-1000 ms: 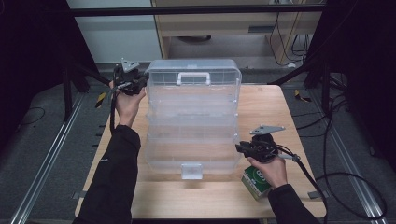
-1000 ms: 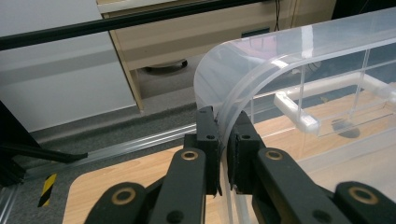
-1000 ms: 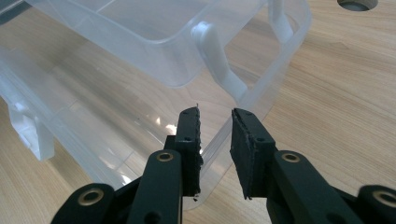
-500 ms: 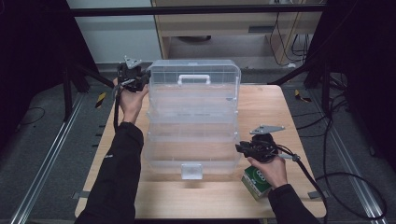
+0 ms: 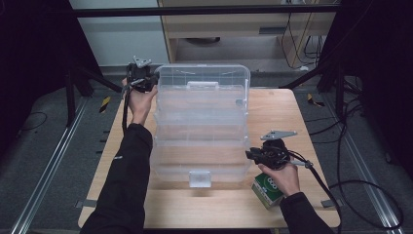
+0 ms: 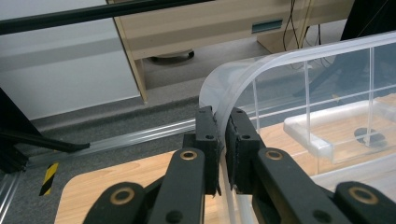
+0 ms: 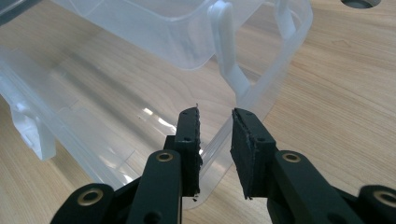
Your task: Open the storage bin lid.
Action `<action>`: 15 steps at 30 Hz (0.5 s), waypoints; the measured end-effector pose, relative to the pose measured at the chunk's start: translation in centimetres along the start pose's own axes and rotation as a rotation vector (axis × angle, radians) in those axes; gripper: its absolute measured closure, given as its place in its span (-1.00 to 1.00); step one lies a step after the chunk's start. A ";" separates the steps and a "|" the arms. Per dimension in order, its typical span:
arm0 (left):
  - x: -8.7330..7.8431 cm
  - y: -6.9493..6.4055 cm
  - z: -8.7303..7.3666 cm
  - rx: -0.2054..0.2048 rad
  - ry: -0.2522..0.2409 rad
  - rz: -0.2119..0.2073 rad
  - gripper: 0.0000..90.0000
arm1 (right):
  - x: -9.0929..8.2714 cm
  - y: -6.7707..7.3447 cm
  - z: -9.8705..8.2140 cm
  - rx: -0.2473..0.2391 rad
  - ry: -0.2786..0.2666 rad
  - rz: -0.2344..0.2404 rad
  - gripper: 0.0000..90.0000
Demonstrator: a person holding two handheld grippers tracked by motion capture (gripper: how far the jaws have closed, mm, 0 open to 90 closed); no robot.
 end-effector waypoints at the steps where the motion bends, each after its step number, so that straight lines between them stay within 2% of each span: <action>1: 0.2 0.0 0.0 -0.007 0.003 0.000 0.87 | 0.0 0.0 0.0 0.002 0.000 0.000 0.61; 10: 1.1 0.0 -0.1 -0.019 0.018 0.003 0.87 | 0.0 0.0 0.0 0.005 0.000 0.002 0.61; 15: 1.5 -0.1 -0.2 -0.005 0.015 0.024 0.86 | 0.0 0.0 0.0 0.004 0.000 0.002 0.61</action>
Point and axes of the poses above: each handheld gripper's, and its own axes: x roughly forward along the jaws, z roughly out of its top, y roughly to its left, the point moved 7 cm from there along x, roughly forward along the jaws, and after that the axes turned 10 degrees about z, right-handed, at the moved point
